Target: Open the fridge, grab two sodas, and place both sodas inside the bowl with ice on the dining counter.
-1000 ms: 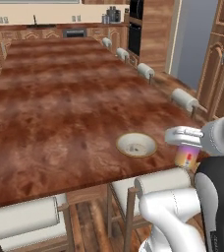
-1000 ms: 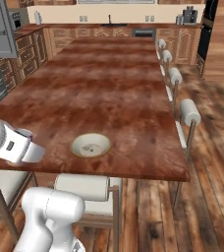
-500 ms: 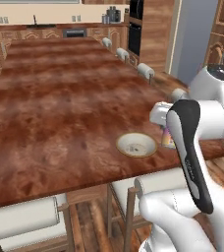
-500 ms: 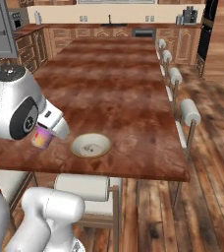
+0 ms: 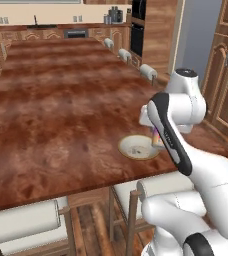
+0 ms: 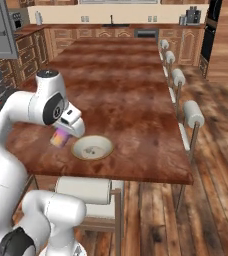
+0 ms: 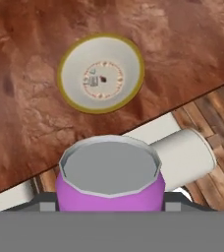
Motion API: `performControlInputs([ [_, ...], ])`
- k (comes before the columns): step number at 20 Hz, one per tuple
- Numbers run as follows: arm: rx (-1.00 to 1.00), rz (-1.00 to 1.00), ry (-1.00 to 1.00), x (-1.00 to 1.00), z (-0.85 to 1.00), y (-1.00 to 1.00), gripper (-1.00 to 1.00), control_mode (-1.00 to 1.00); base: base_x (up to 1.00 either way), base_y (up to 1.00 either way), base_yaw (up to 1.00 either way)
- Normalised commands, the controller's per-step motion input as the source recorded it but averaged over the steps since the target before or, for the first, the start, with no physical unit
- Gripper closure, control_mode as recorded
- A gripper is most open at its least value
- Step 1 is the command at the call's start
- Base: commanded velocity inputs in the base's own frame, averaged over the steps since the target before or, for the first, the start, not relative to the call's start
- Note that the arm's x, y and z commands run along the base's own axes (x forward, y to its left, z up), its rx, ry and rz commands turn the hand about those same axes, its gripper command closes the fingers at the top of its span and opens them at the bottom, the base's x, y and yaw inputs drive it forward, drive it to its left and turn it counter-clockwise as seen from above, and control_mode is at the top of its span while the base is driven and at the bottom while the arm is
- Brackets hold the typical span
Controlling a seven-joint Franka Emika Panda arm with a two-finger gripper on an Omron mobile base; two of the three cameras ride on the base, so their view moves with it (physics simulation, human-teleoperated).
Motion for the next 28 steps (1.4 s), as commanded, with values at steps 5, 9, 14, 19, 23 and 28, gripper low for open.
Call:
performControlInputs([
  [5,0.0,0.0,0.08,0.4,-0.5,-0.22,1.0,-1.0,0.0,0.0,0.0],
  [9,0.0,0.0,0.11,0.51,-0.47,-0.26,1.0,-1.0,0.0,0.0,0.0],
  [14,0.0,0.0,0.13,0.66,-0.32,-0.06,1.0,-1.0,0.0,0.0,0.0],
  [19,0.0,0.0,0.13,0.63,-0.34,0.0,1.0,-1.0,0.0,0.0,0.0],
  [23,0.0,0.0,0.12,0.52,-0.41,0.0,1.0,-1.0,0.0,0.0,0.0],
  [28,0.0,0.0,0.1,0.44,-0.47,0.0,1.0,-1.0,0.0,0.0,0.0],
])
